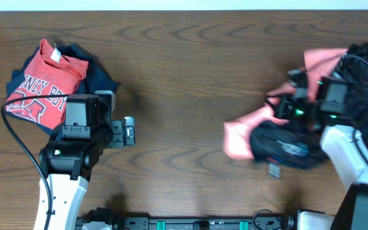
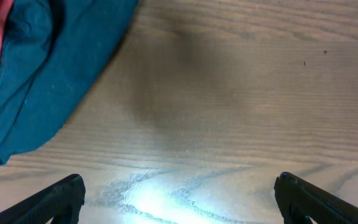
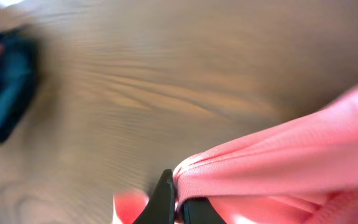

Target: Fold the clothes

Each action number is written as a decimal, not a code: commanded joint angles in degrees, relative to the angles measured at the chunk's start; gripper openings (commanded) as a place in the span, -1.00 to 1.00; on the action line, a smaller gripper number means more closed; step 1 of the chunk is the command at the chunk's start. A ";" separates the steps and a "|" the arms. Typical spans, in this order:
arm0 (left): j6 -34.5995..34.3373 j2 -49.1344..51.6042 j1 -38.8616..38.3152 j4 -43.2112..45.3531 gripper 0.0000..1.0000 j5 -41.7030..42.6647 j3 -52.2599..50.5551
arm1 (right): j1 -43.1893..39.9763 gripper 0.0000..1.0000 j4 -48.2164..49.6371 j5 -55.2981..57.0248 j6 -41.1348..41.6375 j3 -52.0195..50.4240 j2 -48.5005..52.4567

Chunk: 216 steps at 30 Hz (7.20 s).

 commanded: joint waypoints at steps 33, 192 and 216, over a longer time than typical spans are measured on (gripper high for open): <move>-5.97 33.42 -14.69 31.34 0.96 7.89 1.03 | 21.62 -0.16 -5.70 32.72 3.32 0.85 9.55; -23.45 35.87 -3.26 4.74 0.08 13.57 -3.93 | -21.16 0.13 -60.98 25.38 -3.96 39.19 26.93; -24.76 35.63 -2.05 18.67 -0.88 12.68 -8.83 | -20.85 -0.42 -60.98 32.00 0.35 30.88 26.93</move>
